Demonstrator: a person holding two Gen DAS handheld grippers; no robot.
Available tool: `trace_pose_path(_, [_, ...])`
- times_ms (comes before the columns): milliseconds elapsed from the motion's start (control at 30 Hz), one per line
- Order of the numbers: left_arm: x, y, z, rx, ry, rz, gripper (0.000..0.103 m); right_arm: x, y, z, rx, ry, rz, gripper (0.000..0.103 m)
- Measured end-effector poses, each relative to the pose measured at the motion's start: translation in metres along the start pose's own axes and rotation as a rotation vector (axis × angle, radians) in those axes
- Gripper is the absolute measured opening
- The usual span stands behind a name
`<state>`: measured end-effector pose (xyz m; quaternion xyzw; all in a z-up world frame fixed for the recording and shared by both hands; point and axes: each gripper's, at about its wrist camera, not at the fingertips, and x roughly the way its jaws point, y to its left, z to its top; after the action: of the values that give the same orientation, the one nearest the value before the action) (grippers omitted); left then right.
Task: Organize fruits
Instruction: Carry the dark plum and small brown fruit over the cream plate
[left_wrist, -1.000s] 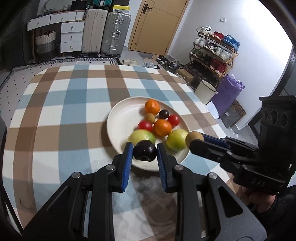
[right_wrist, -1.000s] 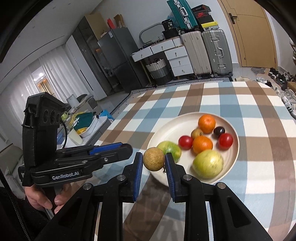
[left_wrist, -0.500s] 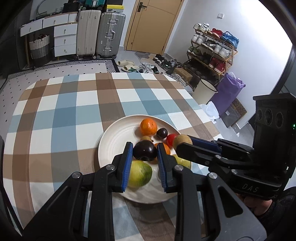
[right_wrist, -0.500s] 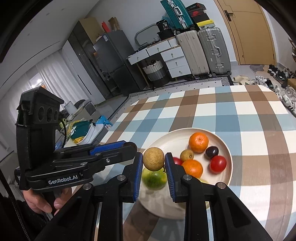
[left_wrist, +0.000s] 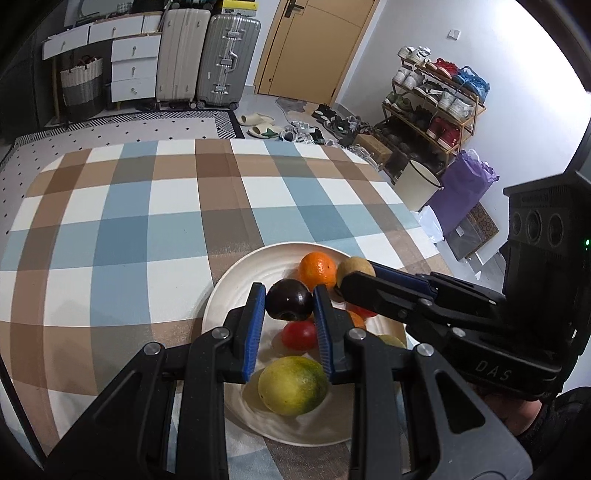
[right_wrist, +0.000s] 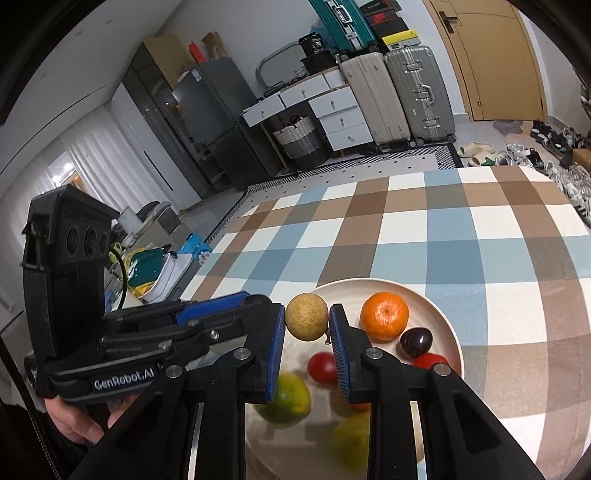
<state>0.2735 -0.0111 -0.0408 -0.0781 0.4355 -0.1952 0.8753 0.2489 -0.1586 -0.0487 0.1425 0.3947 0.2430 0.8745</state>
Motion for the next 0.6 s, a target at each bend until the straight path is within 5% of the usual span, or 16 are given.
trace_pose_path(600, [0.040,0.020,-0.005,-0.025,0.059,-0.012,0.023,0.041,-0.013,-0.005,0.009,0.072,-0.032,0.025])
